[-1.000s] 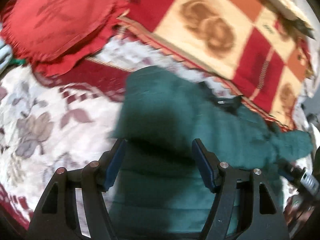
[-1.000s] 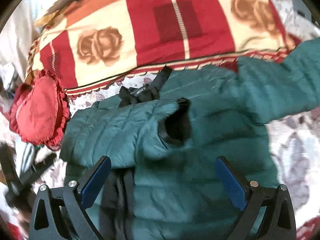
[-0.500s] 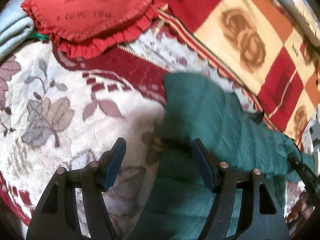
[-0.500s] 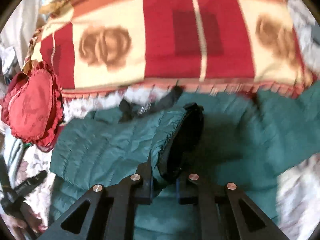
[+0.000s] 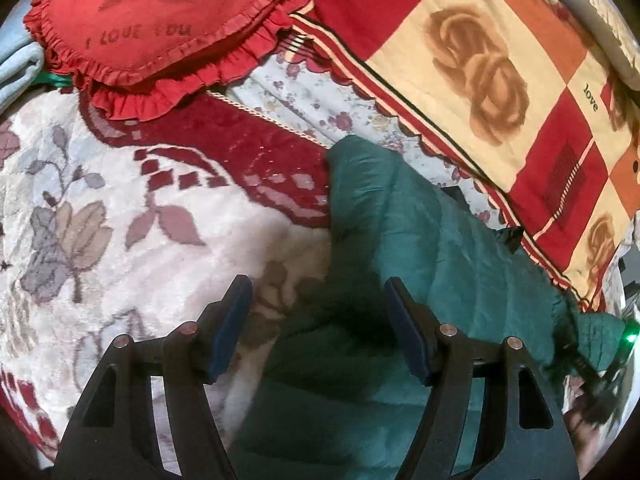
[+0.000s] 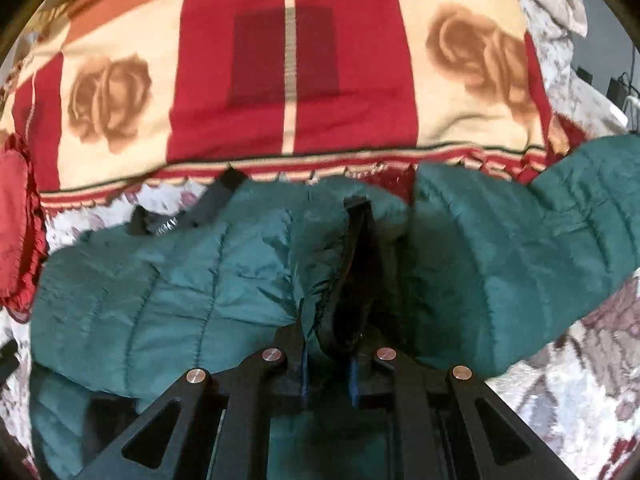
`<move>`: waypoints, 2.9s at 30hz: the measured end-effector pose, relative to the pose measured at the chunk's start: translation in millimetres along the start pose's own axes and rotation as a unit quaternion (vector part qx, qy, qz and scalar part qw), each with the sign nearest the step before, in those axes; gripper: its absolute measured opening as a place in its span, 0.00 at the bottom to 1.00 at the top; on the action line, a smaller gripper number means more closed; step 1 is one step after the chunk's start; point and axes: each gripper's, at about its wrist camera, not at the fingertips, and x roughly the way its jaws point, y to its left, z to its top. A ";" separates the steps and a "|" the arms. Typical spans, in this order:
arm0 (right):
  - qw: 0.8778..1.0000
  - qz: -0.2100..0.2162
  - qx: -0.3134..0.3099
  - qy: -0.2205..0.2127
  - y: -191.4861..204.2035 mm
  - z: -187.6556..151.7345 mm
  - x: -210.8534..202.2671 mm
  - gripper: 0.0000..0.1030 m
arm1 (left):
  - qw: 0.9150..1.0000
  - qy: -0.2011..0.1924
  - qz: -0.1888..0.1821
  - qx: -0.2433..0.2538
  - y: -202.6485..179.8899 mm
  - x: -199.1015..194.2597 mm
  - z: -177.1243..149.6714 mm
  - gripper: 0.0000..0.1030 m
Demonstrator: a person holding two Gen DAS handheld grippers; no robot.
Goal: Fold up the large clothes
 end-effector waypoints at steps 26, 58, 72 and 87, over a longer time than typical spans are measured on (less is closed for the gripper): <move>0.995 0.035 -0.096 0.021 78.8 22.5 29.4 0.57 | 0.998 0.003 0.046 0.032 -34.9 72.8 -3.6 0.78; 0.996 0.032 -0.079 0.019 17.1 10.1 6.2 0.57 | 0.992 -0.007 0.047 0.113 -90.9 61.3 -32.8 0.78; 0.994 0.083 -0.051 -0.042 -8.3 -16.9 -73.0 0.66 | 0.991 -0.039 0.047 0.122 -85.4 56.2 -44.1 0.79; 0.994 -0.006 0.080 -0.067 -140.5 -1.6 -83.3 0.74 | 0.992 -0.044 -0.004 0.115 -81.8 -19.2 -95.3 0.78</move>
